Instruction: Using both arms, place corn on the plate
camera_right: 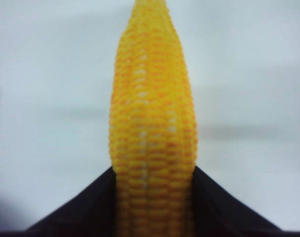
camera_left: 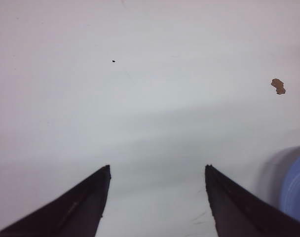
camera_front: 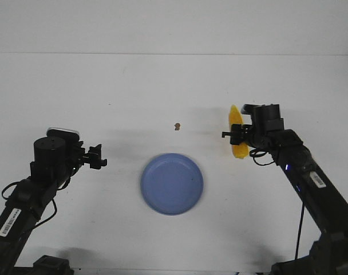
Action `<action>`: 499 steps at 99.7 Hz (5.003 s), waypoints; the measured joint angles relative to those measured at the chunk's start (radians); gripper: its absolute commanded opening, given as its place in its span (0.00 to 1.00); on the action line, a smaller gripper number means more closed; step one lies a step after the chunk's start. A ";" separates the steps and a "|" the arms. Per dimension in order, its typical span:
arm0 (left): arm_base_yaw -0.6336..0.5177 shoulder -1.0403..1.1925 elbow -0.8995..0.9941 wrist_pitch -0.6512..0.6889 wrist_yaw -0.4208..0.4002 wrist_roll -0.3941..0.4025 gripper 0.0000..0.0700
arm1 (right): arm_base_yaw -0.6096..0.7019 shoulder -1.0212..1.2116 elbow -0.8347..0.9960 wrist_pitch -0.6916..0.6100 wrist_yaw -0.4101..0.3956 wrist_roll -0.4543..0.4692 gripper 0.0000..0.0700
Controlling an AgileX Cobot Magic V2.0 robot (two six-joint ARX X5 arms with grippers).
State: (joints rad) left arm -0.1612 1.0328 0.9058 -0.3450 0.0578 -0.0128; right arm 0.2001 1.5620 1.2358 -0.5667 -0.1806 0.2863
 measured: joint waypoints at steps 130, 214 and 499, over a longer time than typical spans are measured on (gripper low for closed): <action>0.000 0.000 0.000 0.000 0.000 0.000 0.56 | 0.566 0.122 -0.003 -0.032 0.169 -0.002 1.00; 0.000 0.000 0.000 0.076 0.000 0.000 0.55 | 0.014 -0.512 -0.212 -0.048 0.181 -0.174 1.00; 0.000 -0.801 -0.542 0.404 -0.011 0.032 0.02 | -0.128 -1.238 -0.620 0.085 0.260 -0.238 0.01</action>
State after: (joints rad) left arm -0.1612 0.2321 0.3637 0.0593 0.0471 0.0189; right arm 0.0719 0.3241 0.6163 -0.4816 0.0792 0.0486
